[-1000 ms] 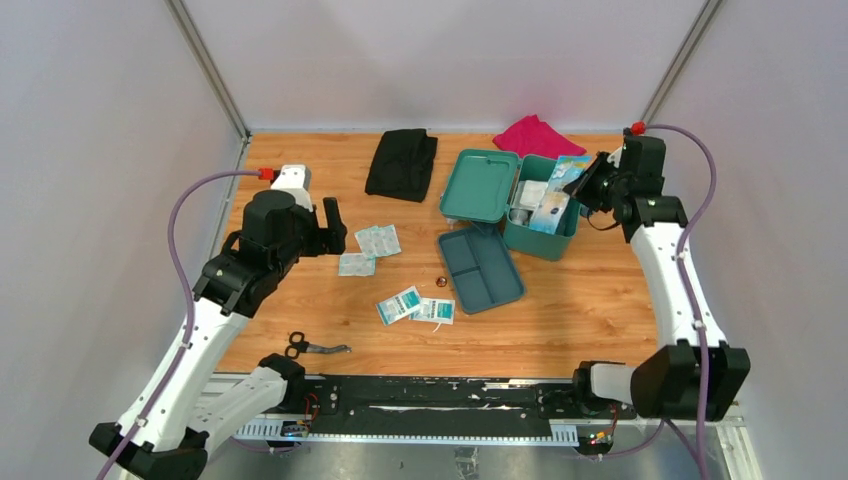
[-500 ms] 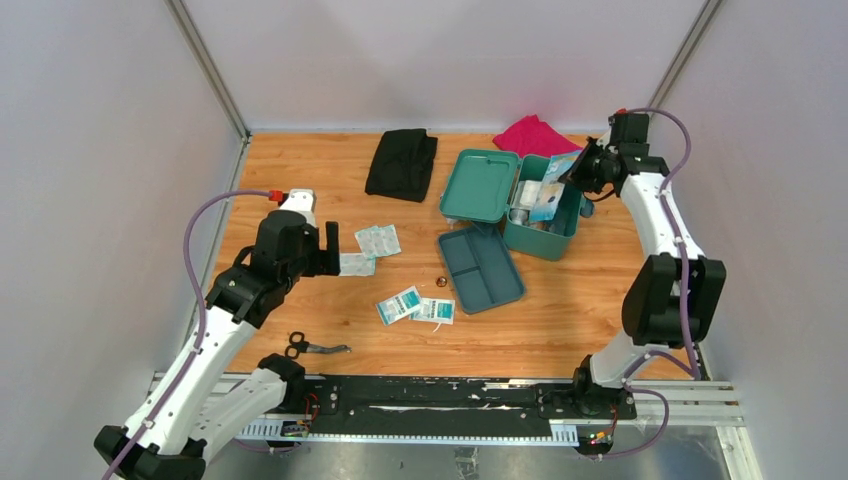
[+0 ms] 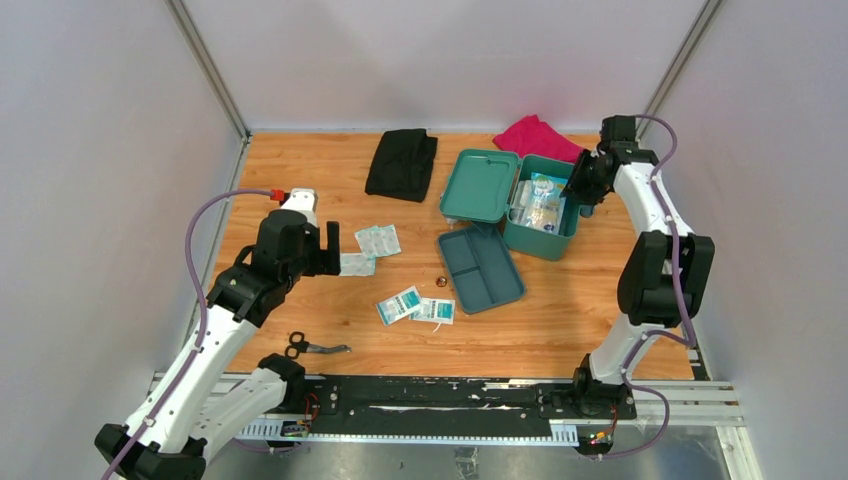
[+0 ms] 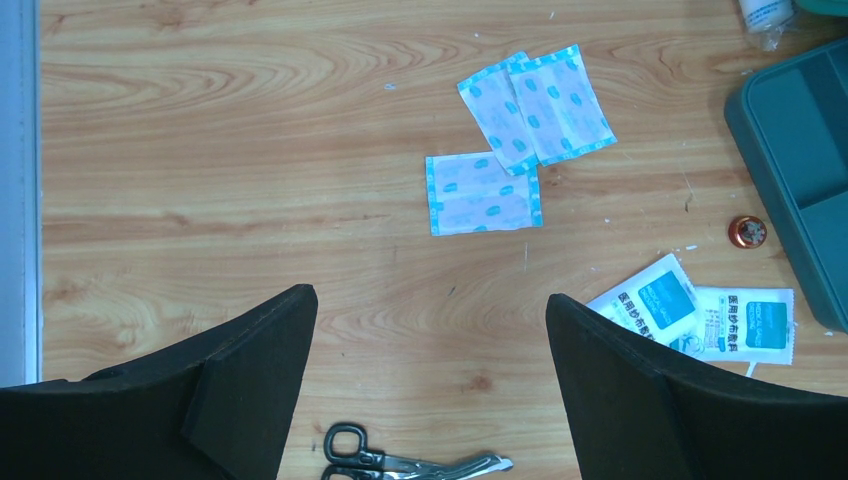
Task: Organize the medicine kit
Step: Place the medical item at the medicine box.
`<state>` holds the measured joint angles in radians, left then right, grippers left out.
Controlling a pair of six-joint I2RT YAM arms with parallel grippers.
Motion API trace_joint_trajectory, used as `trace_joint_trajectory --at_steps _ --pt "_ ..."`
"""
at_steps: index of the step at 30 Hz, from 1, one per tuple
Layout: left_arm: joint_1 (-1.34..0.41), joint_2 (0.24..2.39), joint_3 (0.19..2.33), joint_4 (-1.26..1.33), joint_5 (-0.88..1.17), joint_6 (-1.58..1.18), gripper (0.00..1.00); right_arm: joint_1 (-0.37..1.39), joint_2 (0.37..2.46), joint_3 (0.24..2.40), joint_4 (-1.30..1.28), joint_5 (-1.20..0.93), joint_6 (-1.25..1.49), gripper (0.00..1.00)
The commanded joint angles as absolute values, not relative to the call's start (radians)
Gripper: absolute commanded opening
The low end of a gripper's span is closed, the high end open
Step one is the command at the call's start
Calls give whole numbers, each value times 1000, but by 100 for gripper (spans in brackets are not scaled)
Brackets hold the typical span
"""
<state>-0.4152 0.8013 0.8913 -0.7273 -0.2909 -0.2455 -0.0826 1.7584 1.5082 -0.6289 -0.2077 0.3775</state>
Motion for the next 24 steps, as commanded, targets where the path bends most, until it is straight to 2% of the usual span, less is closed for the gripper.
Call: trace_joint_trajectory --at_steps 1,3,5,10,15,24 --pt "-411 801 884 -703 -282 -235 90 -70 1708 1564 -705 -53 316 41" --pt "-411 800 884 -703 -281 -235 90 -63 1685 1571 -712 -13 305 42" --pt "-411 800 884 -702 -281 -235 90 -57 1660 1566 -697 -27 304 37" --pt "-411 801 884 -701 -279 -233 90 -38 1674 1553 -605 -284 309 28" --pt "-411 796 882 -702 -278 -234 90 -3 1768 1597 -598 -426 314 25" --pt "-411 801 882 -702 -274 -233 90 51 1905 1655 -627 -309 312 24"
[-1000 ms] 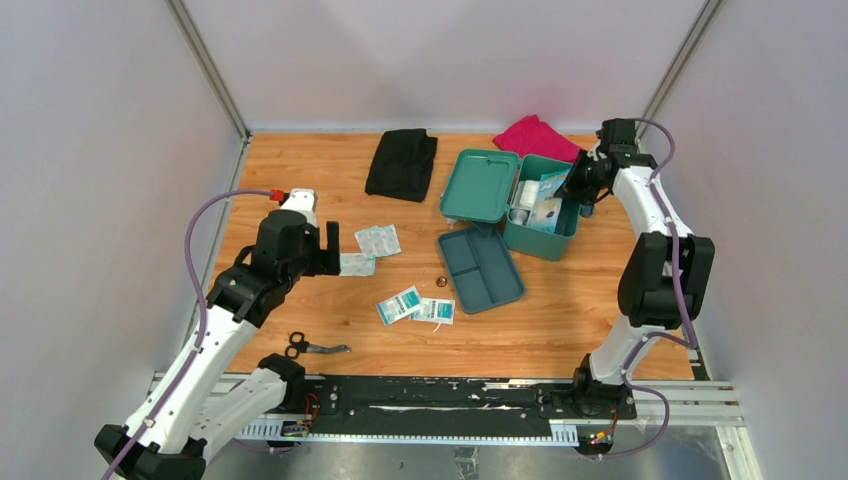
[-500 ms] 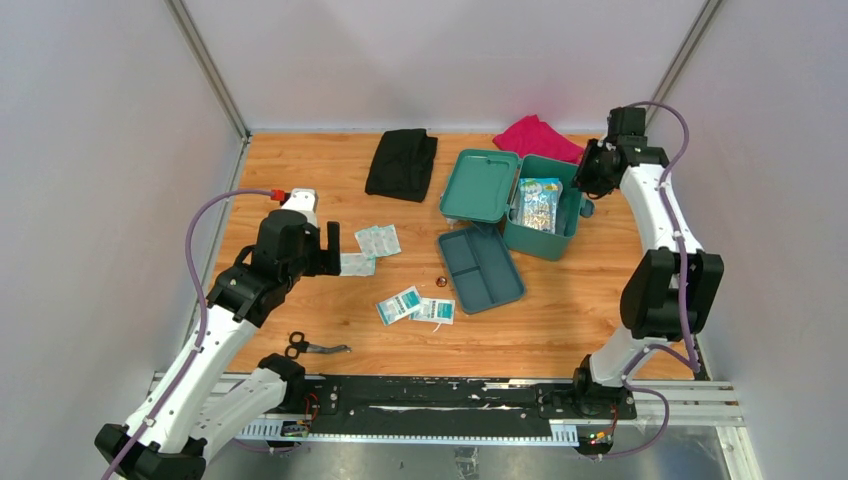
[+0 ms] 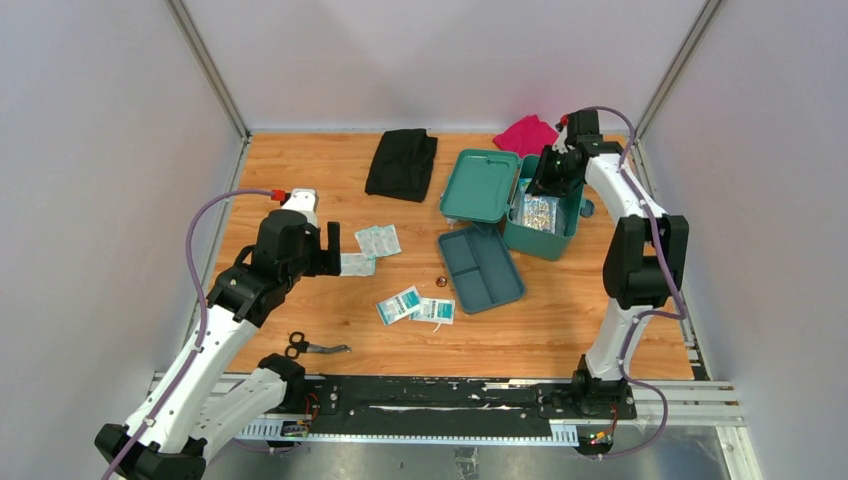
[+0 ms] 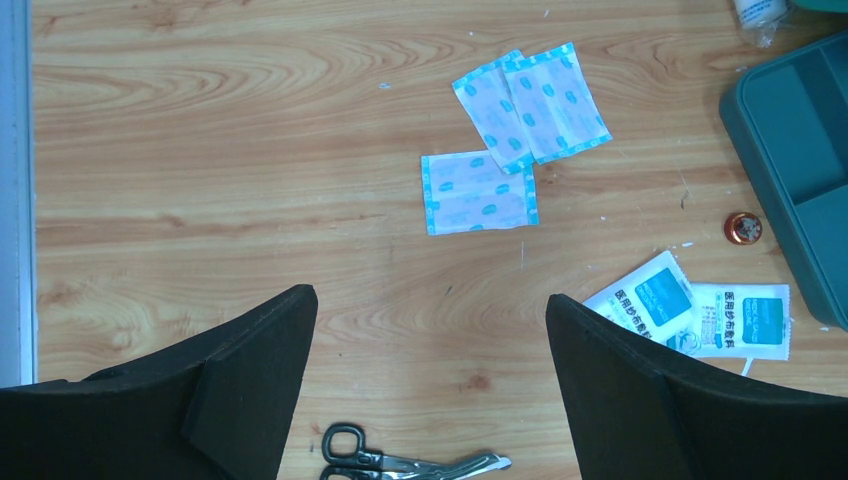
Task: Organize the medicine kit
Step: Place the medical item at the medicine box.
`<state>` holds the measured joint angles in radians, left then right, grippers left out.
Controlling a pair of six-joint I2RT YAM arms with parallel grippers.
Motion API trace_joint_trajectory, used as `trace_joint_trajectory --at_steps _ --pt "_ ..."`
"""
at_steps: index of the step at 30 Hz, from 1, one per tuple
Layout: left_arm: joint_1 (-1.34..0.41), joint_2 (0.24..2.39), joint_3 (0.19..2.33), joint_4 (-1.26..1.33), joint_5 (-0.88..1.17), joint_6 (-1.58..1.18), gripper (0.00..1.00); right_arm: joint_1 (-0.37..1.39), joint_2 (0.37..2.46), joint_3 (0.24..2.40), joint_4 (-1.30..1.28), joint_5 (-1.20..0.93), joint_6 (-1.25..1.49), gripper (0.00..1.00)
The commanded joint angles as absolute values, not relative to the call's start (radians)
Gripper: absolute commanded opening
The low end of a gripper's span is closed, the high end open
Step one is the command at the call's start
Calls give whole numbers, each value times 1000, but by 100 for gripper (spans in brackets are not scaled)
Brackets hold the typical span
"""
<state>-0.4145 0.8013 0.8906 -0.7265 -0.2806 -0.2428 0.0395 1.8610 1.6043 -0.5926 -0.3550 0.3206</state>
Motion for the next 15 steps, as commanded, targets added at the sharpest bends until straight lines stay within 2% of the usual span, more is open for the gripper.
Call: trace_joint_trajectory --at_steps 1,6,15 --pt "-411 801 881 -702 -275 -233 90 53 1922 1669 -659 -269 309 24" --pt "-411 806 881 -701 -271 -233 91 71 1987 1712 -755 -53 280 23" --pt "-411 813 882 -701 -270 -233 91 82 1994 1698 -816 148 265 21"
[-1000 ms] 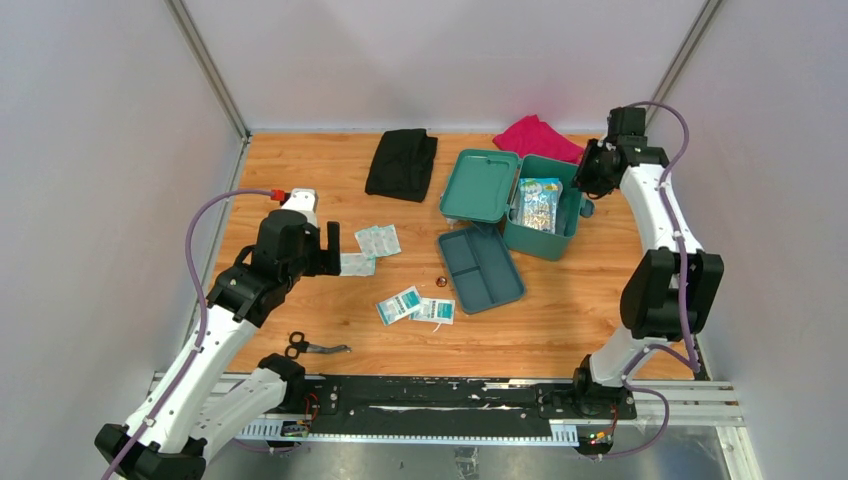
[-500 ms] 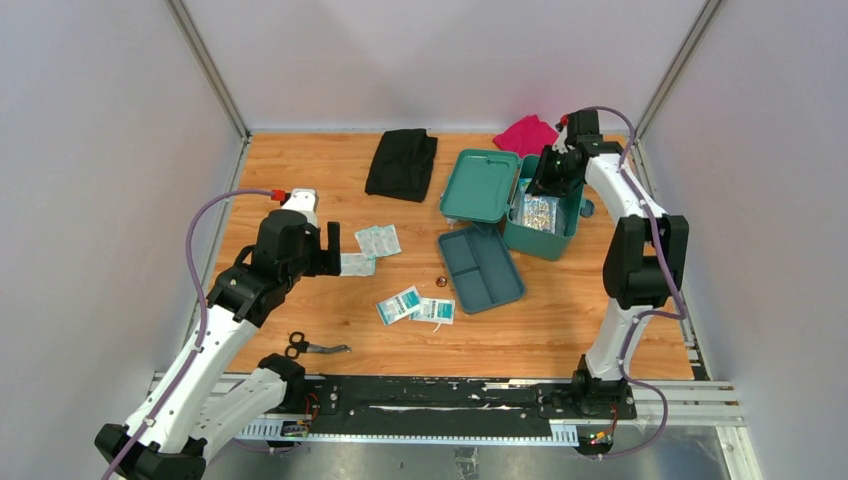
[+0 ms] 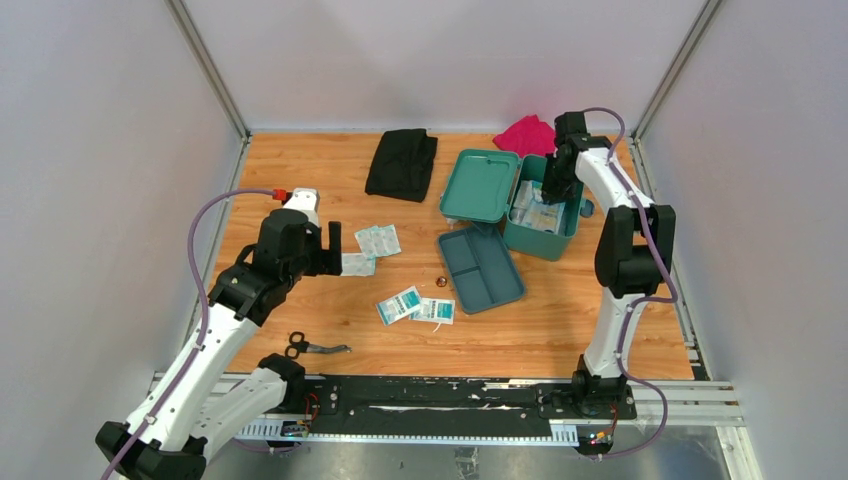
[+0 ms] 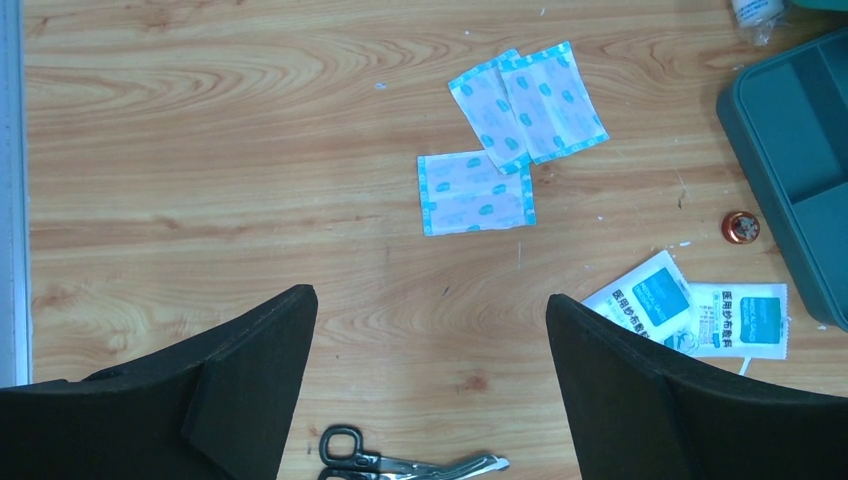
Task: Organize the medicine kit
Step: Place the medical item at the medicine box.
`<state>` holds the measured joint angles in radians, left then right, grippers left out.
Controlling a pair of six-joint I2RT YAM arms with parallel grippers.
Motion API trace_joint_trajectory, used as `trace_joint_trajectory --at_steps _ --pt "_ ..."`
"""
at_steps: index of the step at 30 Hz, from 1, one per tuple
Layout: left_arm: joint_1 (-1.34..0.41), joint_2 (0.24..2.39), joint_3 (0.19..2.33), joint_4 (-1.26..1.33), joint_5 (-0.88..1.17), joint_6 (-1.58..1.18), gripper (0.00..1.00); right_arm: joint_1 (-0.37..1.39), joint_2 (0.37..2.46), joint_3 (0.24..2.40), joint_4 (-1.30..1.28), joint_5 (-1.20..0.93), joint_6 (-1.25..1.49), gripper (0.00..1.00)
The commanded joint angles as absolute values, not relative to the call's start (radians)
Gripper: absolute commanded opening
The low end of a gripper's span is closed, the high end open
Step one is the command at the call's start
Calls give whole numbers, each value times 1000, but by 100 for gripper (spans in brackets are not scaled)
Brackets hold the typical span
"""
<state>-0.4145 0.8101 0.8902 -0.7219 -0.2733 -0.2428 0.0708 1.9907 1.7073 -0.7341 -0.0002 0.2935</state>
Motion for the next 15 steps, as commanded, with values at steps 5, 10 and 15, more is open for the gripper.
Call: trace_joint_trajectory --at_steps 5,10,15 --pt "-411 816 882 -701 -269 -233 91 85 1963 1704 -831 195 260 21" --pt "-411 820 882 -702 -268 -233 91 97 1852 1688 -766 141 254 21" --pt "-411 824 882 -702 -268 -233 91 97 1781 1627 -627 -133 274 22"
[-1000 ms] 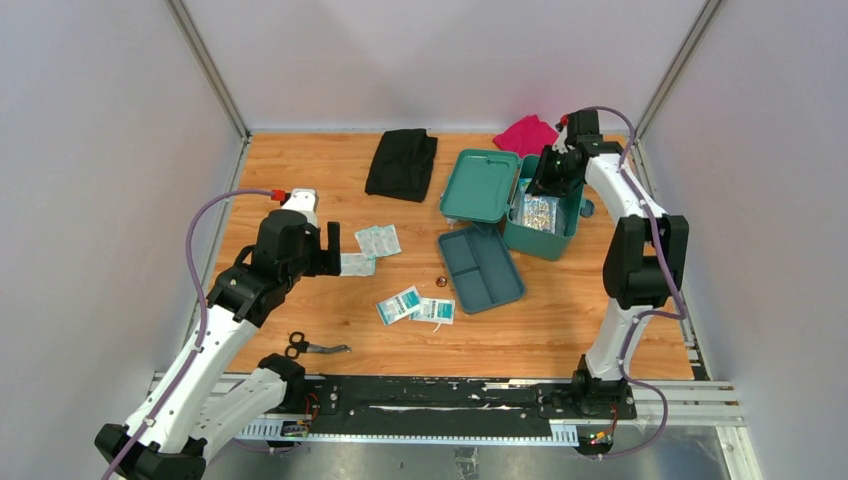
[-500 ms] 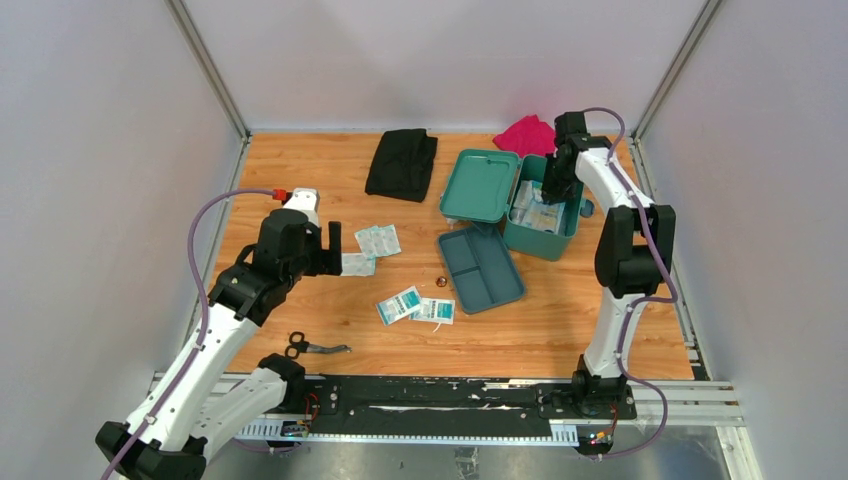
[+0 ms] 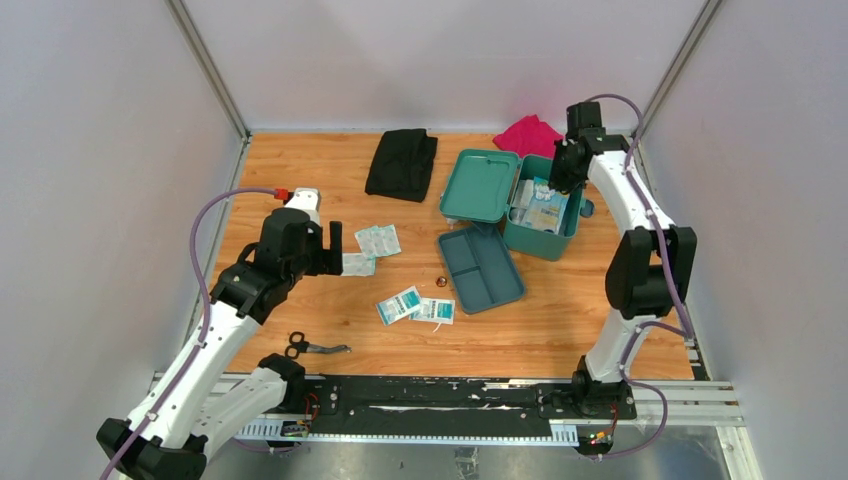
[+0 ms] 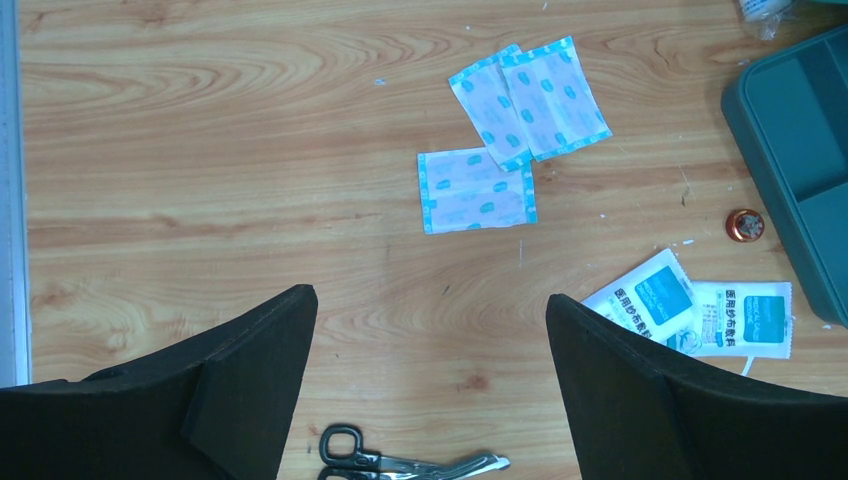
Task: Organize the medicine kit
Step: Place the medical item at the medicine box.
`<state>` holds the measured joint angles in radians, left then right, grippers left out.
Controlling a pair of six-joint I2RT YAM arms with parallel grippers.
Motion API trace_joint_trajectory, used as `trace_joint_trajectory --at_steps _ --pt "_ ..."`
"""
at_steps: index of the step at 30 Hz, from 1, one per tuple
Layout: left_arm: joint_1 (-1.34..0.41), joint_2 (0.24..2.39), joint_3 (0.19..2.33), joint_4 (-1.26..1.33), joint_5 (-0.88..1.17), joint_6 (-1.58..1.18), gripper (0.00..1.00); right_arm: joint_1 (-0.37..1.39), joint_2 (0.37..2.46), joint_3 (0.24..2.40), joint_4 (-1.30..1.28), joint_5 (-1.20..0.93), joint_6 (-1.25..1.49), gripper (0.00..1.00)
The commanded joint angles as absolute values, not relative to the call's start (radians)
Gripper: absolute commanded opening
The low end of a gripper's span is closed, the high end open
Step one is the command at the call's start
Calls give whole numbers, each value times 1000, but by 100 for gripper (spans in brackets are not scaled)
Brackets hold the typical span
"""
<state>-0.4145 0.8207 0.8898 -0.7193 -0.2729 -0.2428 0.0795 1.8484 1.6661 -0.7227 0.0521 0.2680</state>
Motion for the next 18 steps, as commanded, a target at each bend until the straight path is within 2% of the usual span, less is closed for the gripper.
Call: trace_joint_trajectory --at_steps 1,9,18 --pt "-411 821 882 -701 -270 -233 91 99 1780 1622 -619 -152 283 22" --pt "-411 822 882 -701 -270 -233 91 105 1727 1553 -607 -153 296 23" --pt "-411 821 884 -698 -265 -236 91 105 1428 1324 -587 -77 294 32"
